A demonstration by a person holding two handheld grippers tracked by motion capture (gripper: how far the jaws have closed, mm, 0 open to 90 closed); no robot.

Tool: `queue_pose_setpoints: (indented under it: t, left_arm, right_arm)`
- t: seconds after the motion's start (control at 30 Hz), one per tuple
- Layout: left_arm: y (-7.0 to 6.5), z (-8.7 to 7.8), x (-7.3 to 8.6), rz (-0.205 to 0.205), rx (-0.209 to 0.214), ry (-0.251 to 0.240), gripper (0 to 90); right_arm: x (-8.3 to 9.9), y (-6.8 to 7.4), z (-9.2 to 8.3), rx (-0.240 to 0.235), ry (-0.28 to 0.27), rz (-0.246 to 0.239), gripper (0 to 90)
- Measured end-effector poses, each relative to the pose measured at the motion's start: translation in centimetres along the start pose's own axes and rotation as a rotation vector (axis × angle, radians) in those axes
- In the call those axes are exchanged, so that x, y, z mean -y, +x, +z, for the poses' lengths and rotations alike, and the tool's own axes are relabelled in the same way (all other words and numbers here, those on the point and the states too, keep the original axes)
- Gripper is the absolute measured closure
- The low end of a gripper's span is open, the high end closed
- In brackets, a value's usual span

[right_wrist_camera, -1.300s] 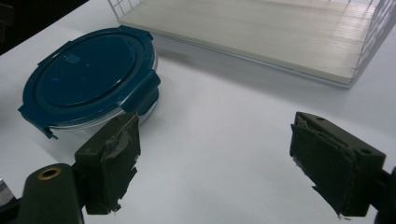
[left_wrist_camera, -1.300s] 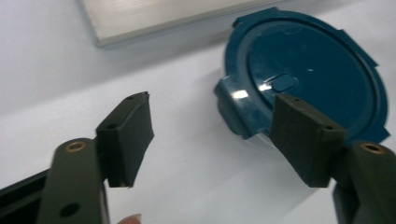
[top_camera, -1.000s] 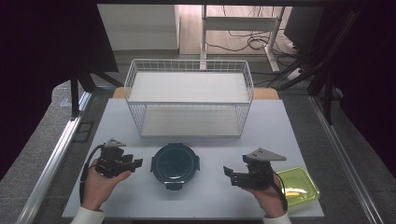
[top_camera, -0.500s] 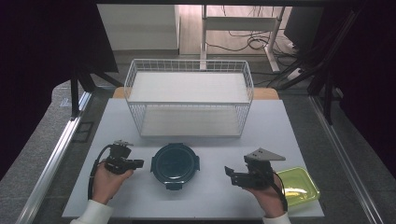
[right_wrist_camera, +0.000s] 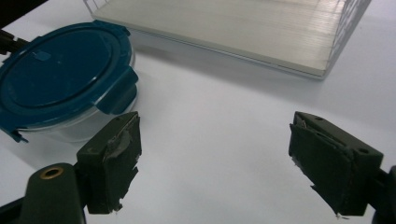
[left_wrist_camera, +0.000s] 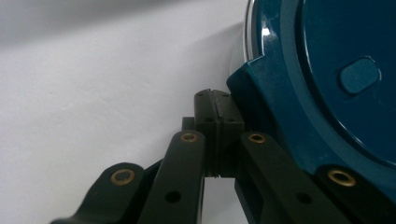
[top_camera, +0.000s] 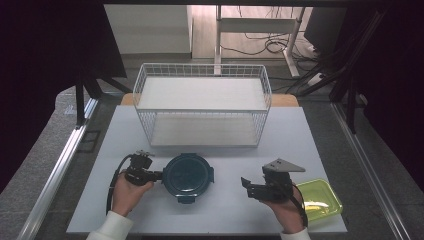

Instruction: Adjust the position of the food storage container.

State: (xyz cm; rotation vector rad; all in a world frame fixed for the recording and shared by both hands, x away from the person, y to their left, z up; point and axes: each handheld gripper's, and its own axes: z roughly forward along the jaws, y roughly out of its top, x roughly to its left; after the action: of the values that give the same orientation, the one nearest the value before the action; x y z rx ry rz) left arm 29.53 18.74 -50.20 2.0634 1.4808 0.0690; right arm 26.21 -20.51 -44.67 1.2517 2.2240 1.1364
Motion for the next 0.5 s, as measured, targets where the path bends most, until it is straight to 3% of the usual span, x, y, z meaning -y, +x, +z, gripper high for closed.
queue_pose_setpoints:
  t: [0.2, 0.43, 0.5]
  left_arm:
    - [-0.1, 0.3, -0.2, -0.012, 0.027, -0.003, 90.0]
    - [-1.5, 1.0, -0.5, 0.013, 0.035, -0.004, 90.0]
    - [-1.9, 1.2, -0.7, 0.02, 0.049, -0.003, 90.0]
  right_arm:
    - [-0.2, 0.0, 0.1, -0.012, 0.007, 0.004, 18.2]
    - [-0.2, 0.0, -0.1, -0.005, 0.002, 0.006, 18.2]
    - [-0.3, 0.0, -0.2, -0.032, -0.006, 0.021, 18.2]
